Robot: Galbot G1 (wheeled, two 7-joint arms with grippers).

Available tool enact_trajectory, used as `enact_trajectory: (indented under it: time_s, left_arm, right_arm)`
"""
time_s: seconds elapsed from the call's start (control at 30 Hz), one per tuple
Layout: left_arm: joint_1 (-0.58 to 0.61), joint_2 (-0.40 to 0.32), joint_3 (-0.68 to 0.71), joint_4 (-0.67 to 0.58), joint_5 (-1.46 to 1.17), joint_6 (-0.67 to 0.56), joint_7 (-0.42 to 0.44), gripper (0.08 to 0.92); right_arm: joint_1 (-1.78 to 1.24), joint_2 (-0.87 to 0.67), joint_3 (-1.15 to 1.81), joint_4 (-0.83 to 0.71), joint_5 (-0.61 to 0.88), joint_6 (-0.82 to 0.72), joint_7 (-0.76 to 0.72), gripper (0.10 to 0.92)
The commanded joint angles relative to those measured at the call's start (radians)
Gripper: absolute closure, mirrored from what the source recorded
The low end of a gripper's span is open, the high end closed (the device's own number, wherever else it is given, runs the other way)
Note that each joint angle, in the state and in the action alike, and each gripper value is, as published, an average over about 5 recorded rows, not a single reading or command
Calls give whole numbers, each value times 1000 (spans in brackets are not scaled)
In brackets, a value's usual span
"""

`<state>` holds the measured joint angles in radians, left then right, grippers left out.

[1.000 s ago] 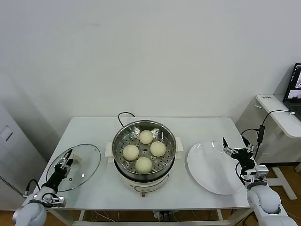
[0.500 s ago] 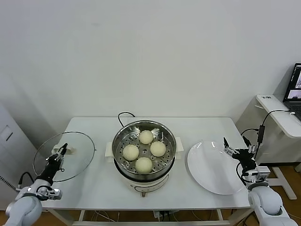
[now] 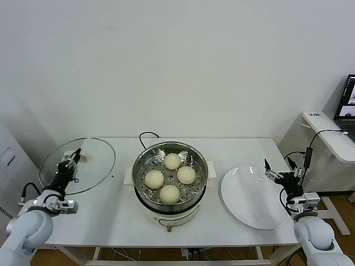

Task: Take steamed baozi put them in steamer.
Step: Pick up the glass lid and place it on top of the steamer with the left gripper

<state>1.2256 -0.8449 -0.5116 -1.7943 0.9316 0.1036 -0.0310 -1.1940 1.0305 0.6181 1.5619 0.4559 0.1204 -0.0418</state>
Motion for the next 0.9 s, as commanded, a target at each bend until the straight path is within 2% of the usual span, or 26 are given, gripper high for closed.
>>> enact_trajectory:
  time_s: [0.03, 0.2, 0.37, 0.6, 0.9]
  left_arm:
    - [-42, 63, 111, -270, -79, 335, 219, 890]
    - [-114, 62, 239, -304, 0, 457, 262, 890]
    - [-217, 30, 384, -313, 88, 558, 273, 890]
    - [-313, -56, 546, -301, 210, 628, 284, 890]
    - [-346, -157, 652, -277, 303, 648, 301, 890]
  right_arm:
    - [34, 1, -29, -23, -1, 0, -4, 203]
    - [35, 1, -29, -26, -1, 1, -4, 203]
    - [35, -3, -26, -29, 2, 2, -3, 203]
    - [33, -8, -22, -34, 1, 2, -1, 203]
    - [30, -10, -20, -40, 0, 2, 1, 203]
